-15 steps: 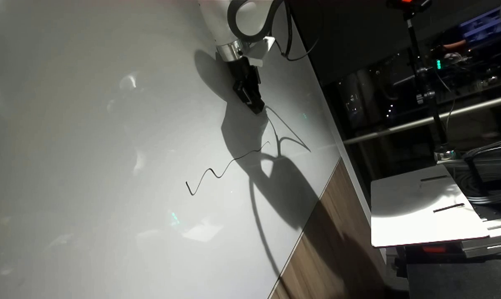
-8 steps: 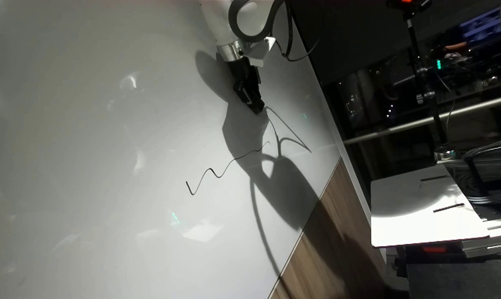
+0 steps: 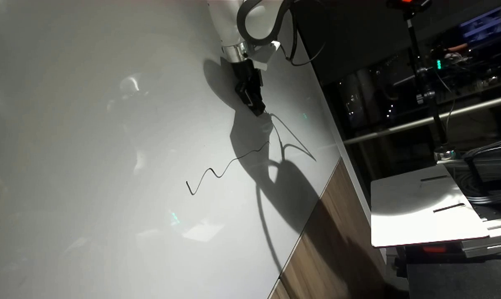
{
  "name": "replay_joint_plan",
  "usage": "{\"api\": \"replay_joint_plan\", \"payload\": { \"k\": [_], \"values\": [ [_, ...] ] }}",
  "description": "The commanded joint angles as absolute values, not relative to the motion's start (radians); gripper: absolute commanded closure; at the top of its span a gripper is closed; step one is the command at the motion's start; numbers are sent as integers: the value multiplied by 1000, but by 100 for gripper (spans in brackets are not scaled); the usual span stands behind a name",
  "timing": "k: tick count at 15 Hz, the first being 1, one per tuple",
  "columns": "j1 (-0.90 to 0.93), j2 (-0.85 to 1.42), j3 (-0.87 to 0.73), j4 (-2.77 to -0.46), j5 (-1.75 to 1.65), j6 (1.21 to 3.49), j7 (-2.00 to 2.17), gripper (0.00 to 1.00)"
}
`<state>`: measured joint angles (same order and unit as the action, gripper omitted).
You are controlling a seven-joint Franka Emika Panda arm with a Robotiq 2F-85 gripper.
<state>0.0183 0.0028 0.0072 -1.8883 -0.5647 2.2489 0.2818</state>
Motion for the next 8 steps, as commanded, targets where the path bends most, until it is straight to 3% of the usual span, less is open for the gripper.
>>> {"api": "replay_joint_plan", "payload": {
  "k": [1, 8],
  "values": [
    [-8, 79, -14, -1847, -542, 2381, 275, 68],
    [13, 84, 12, -1825, -512, 2366, 286, 68]
  ]
}}
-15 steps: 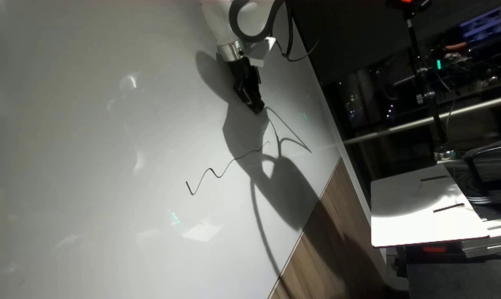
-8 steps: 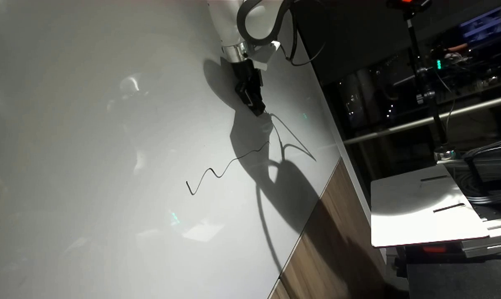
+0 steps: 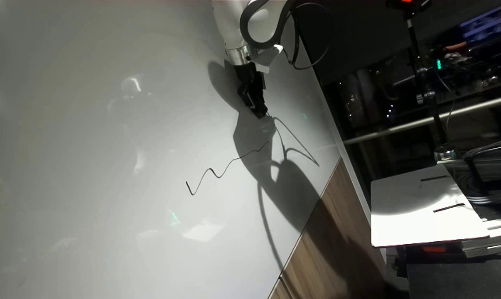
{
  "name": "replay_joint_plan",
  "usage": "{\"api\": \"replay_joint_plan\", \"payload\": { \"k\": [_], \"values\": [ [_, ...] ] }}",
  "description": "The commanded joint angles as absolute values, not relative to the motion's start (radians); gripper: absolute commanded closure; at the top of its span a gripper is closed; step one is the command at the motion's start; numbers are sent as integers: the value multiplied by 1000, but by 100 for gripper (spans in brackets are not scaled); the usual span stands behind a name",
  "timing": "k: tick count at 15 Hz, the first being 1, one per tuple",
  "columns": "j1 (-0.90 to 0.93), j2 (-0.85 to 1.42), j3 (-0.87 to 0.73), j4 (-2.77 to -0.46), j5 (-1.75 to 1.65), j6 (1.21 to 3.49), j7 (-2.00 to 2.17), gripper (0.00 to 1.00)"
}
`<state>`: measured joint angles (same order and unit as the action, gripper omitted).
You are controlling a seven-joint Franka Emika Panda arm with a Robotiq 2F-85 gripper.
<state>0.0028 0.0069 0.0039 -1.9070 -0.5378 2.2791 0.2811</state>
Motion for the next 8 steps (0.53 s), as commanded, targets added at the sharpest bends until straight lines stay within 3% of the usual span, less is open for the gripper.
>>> {"api": "replay_joint_plan", "payload": {
  "k": [1, 8],
  "values": [
    [22, 81, 22, -1817, -519, 2355, 291, 68],
    [68, 73, 70, -1747, -555, 2281, 298, 68]
  ]
}}
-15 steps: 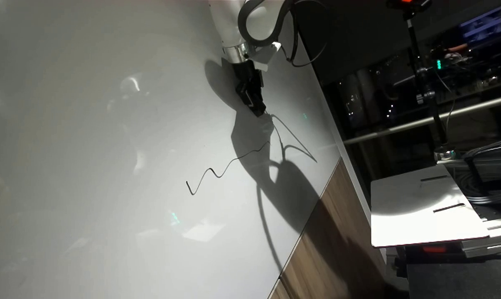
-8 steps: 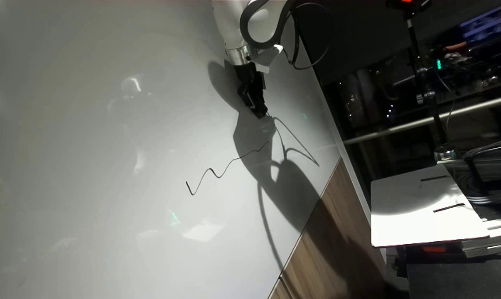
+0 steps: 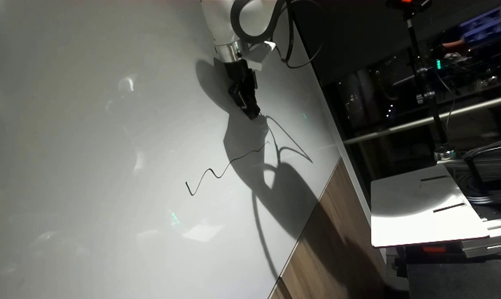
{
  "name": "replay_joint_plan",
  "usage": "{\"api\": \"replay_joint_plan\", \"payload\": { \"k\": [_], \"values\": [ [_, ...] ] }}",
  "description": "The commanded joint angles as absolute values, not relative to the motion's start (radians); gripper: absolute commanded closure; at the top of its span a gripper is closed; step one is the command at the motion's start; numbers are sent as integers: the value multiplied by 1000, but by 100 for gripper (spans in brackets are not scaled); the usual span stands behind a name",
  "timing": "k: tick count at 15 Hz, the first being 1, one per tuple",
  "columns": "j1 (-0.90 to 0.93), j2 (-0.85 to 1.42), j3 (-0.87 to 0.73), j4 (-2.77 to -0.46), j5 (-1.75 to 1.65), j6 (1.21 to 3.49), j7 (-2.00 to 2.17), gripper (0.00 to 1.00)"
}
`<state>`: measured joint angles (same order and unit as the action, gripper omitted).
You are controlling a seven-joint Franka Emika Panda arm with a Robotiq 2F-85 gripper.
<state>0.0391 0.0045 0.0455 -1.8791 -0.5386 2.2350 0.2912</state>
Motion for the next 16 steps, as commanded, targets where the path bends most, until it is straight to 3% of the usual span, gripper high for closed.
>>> {"api": "replay_joint_plan", "payload": {
  "k": [1, 8, 16],
  "values": [
    [71, 73, 74, -1732, -568, 2266, 290, 68],
    [100, 75, 98, -1655, -628, 2174, 249, 68],
    [68, 84, 68, -1776, -599, 2277, 268, 68]
  ]
}}
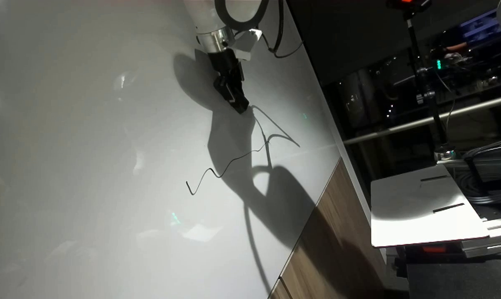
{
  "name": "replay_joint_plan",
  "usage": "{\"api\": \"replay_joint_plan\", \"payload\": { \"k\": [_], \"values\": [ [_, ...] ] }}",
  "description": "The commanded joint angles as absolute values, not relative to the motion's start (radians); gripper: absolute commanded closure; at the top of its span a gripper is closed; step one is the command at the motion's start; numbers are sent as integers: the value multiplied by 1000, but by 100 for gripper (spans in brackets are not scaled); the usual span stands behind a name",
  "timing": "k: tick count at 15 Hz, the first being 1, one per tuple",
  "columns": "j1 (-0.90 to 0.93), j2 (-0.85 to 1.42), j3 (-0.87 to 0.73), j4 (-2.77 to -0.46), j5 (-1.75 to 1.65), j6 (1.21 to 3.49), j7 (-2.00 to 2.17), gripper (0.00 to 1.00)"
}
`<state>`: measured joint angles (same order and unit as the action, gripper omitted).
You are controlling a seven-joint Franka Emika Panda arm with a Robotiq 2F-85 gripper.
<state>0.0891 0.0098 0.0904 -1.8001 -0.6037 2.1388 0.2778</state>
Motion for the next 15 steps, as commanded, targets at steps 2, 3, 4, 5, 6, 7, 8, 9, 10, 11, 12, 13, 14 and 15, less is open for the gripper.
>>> {"api": "replay_joint_plan", "payload": {
  "k": [2, 3, 4, 5, 6, 7, 8, 9, 10, 11, 12, 13, 14, 15],
  "values": [
    [59, 85, 60, -1798, -579, 2312, 268, 68],
    [56, 88, 57, -1812, -568, 2335, 270, 68],
    [53, 93, 54, -1828, -555, 2358, 272, 68],
    [50, 100, 50, -1845, -542, 2380, 274, 68],
    [47, 105, 46, -1868, -526, 2401, 273, 68],
    [45, 107, 44, -1889, -509, 2421, 271, 68],
    [47, 106, 44, -1924, -494, 2442, 270, 68],
    [51, 103, 48, -1966, -498, 2463, 278, 68],
    [53, 108, 48, -2005, -502, 2489, 281, 68],
    [55, 123, 47, -2038, -509, 2515, 288, 68],
    [58, 140, 44, -2060, -515, 2541, 291, 68],
    [59, 167, 36, -2073, -527, 2573, 295, 68],
    [61, 191, 28, -2079, -525, 2598, 288, 68],
    [61, 215, 15, -2077, -526, 2623, 281, 68]
  ]
}}
